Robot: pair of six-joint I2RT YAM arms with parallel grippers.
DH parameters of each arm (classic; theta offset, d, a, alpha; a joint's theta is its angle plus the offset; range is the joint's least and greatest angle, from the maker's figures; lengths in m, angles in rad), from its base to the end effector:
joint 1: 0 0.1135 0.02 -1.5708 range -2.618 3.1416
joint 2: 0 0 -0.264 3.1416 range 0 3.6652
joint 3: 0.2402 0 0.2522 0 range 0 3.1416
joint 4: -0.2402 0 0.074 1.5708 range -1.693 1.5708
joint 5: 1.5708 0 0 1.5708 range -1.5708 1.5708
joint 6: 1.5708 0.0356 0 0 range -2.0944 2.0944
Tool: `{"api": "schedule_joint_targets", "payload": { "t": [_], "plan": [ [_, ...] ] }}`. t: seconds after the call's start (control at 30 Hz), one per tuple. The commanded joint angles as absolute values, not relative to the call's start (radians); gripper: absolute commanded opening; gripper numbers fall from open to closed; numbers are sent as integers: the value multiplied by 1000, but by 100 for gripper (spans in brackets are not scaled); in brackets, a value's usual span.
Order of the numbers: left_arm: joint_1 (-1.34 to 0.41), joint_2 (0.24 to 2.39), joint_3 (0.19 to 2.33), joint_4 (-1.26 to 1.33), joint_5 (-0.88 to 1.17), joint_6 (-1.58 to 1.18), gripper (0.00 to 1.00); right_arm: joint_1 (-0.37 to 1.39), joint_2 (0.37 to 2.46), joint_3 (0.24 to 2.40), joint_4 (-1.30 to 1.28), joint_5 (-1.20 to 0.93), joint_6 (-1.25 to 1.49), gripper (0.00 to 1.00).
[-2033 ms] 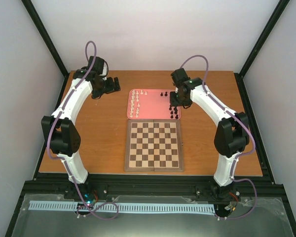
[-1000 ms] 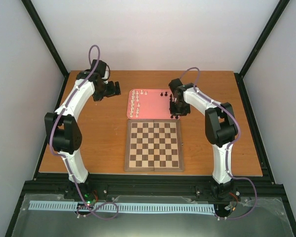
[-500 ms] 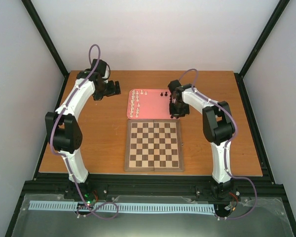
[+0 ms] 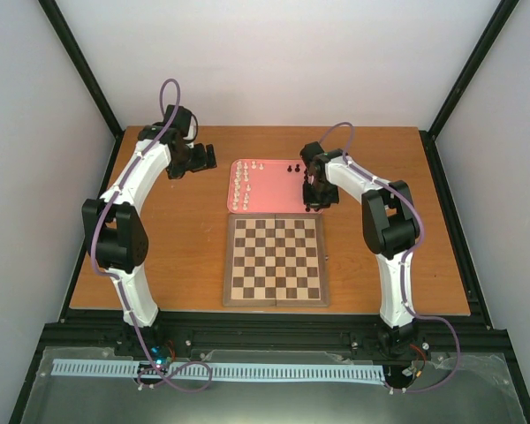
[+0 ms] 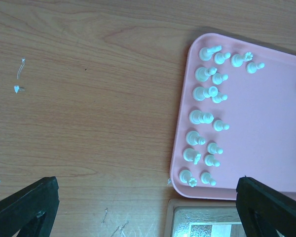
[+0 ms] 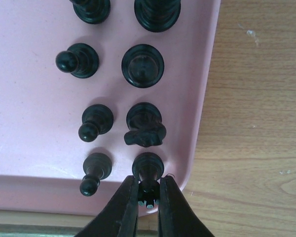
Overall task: Set up the chess pieces on the board
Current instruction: Pick up the chess piece from the storage box.
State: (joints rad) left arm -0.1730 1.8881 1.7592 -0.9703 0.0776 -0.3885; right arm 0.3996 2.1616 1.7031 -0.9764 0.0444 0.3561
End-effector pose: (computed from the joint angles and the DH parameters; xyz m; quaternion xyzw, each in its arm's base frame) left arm 0.3963 -0.0720 0.2948 -0.0955 0.9669 -0.1009 0.2139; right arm 0.3950 0.1651 0.1696 -0.0202 0.9972 0.0045 0.0713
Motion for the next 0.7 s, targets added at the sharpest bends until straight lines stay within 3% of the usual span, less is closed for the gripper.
{"api": "schedule_joint_targets", "payload": {
  "t": [0.0,0.37,0.67],
  "plan": [
    [-170,1901,1799,-983,78,-376,100,397,2101,1714,-1014,53,348,3],
    [-170,1879,1792,-981,79,-374,100,441,1943,1689,-1052,61,326,3],
    [-170,1831,1788,-989,36,-354,100,600,1806,1617,-1072,69,307,3]
  ]
}}
